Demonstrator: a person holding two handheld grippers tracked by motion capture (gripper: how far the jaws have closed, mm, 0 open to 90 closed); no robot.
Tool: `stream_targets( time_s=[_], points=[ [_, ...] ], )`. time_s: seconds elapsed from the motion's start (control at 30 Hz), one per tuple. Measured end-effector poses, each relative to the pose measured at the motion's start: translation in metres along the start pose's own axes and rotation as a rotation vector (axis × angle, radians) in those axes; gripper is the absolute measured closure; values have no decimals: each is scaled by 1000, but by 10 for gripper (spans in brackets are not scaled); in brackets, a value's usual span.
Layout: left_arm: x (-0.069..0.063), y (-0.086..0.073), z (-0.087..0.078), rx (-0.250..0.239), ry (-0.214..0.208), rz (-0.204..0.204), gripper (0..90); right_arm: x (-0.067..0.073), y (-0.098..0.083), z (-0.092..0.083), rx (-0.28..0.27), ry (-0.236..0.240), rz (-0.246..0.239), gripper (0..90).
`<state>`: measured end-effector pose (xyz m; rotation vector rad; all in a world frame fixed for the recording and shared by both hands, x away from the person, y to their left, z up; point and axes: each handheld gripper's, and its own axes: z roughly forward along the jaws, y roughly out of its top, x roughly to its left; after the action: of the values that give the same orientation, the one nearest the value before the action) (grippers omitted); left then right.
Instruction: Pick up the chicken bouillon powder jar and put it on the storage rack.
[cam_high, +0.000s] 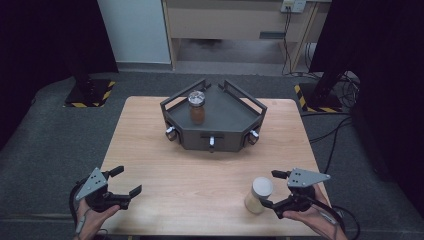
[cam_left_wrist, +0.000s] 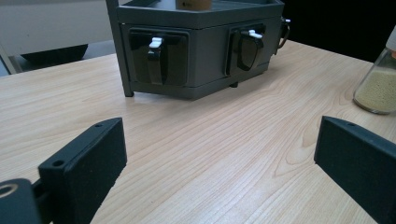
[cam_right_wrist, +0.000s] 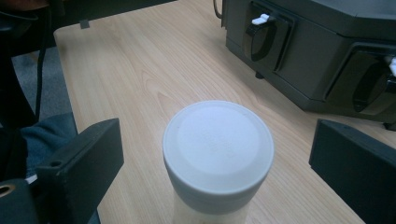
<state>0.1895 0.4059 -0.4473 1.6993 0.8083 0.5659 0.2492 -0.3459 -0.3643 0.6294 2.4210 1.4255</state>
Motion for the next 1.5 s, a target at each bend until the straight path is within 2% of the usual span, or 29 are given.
stream_targets(
  time_s=[0.47,0.63,0.73,1.17,1.5],
  points=[
    [0,0,0,-1,0,0,11,-5,-8,20,19,25,1,141],
    [0,0,-1,-2,-1,0,11,-5,-14,21,13,15,-1,242],
    [0,0,-1,-2,-2,0,12,-4,-16,20,7,12,-9,333],
    [0,0,-1,-3,-2,-2,12,0,-21,19,-12,-5,-10,342],
    [0,0,0,1,-2,-3,13,-7,-9,20,9,26,-17,342]
  ],
)
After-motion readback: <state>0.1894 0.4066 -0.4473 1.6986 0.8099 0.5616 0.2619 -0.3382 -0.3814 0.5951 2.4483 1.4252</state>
